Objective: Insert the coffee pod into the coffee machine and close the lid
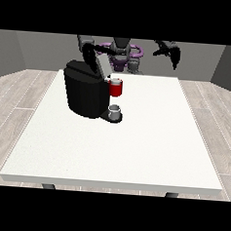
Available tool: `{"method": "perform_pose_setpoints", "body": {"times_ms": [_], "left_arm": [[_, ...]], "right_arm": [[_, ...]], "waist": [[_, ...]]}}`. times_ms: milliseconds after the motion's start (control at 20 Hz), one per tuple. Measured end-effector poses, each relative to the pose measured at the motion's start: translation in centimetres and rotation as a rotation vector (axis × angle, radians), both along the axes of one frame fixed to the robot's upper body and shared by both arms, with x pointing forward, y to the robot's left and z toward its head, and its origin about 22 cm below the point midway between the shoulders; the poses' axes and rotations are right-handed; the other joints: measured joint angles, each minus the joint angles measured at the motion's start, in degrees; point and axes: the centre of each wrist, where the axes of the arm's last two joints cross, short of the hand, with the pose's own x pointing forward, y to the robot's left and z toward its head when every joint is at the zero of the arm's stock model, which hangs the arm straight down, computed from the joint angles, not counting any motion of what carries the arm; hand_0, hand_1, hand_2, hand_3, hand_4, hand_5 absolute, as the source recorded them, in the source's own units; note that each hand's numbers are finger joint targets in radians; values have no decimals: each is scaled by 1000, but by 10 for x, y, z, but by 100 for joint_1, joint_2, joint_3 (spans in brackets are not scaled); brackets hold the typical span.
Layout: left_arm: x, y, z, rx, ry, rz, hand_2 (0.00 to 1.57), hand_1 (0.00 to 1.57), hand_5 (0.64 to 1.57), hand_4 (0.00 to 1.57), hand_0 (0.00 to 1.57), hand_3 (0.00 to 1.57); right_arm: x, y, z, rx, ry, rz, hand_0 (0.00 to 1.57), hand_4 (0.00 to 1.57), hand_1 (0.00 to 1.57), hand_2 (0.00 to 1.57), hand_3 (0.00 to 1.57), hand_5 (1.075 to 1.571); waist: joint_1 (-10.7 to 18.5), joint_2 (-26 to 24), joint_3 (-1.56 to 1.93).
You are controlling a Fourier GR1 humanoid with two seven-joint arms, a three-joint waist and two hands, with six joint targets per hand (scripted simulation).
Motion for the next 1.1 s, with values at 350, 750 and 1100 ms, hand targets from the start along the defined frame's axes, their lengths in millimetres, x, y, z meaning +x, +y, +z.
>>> {"method": "perform_pose_setpoints", "body": {"times_ms": [350, 750, 1100], "left_arm": [[-3, -9, -2, 15, 6, 9, 0, 0, 1571, 339, 0, 0], [-1, -8, 3, 24, -13, -18, 0, 0, 1571, 362, 0, 0], [11, -18, 17, 38, -38, -65, 0, 0, 1571, 326, 0, 0]], "right_arm": [[11, 14, 22, -77, -29, 11, 0, 103, 0, 0, 0, 1571], [17, 15, 45, -142, -31, -15, 0, 0, 0, 0, 0, 1571], [21, 13, 76, -265, -64, -81, 0, 300, 0, 0, 0, 1571]], "waist": [[33, 186, 26], [162, 343, 61], [418, 578, 104]]}}
